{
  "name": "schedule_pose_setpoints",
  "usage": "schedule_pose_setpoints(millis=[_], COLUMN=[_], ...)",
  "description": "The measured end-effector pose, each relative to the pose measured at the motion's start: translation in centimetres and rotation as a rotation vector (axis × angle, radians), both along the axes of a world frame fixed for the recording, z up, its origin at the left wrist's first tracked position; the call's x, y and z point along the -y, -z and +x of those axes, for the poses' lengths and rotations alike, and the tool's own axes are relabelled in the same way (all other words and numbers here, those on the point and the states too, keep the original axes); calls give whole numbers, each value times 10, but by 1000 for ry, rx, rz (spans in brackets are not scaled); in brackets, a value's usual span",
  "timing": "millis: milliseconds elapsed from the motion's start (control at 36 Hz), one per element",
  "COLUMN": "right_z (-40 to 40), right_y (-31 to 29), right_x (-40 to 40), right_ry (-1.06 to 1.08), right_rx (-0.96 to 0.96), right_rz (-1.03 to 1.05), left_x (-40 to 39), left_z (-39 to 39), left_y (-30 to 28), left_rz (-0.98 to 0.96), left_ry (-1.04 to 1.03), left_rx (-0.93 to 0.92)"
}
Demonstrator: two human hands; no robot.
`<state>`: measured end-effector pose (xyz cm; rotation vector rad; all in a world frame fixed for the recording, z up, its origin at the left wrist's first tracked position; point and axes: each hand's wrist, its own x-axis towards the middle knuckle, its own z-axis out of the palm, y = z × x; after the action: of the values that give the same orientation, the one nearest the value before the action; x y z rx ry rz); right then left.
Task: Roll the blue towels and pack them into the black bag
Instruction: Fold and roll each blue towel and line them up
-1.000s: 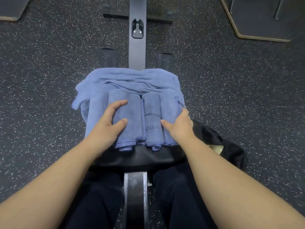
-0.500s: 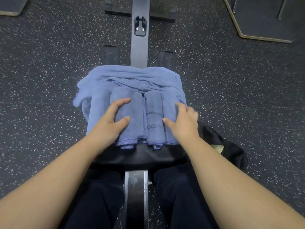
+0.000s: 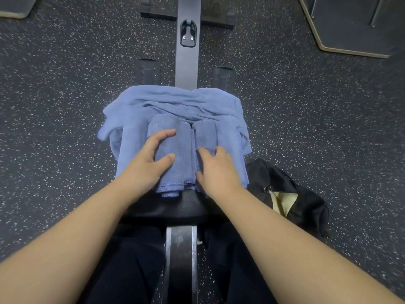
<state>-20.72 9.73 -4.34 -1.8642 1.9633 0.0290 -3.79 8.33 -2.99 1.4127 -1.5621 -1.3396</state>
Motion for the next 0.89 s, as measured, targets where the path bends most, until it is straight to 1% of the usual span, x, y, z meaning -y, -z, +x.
schedule_pose_setpoints(millis=[250,528,889], right_z=[5,4,5], right_y=[-1,-5,-18], right_x=[-8,-30,-59], right_ry=[-11,-53,-30], right_rx=[-18,-35,10], right_rz=[84,88,162], left_x=[0,-2,-7], left_z=[1,0,-2], left_y=[0,2,-1], left_rz=[-4,-7,-59], left_ry=[17,21,45], left_rx=[1,10,53])
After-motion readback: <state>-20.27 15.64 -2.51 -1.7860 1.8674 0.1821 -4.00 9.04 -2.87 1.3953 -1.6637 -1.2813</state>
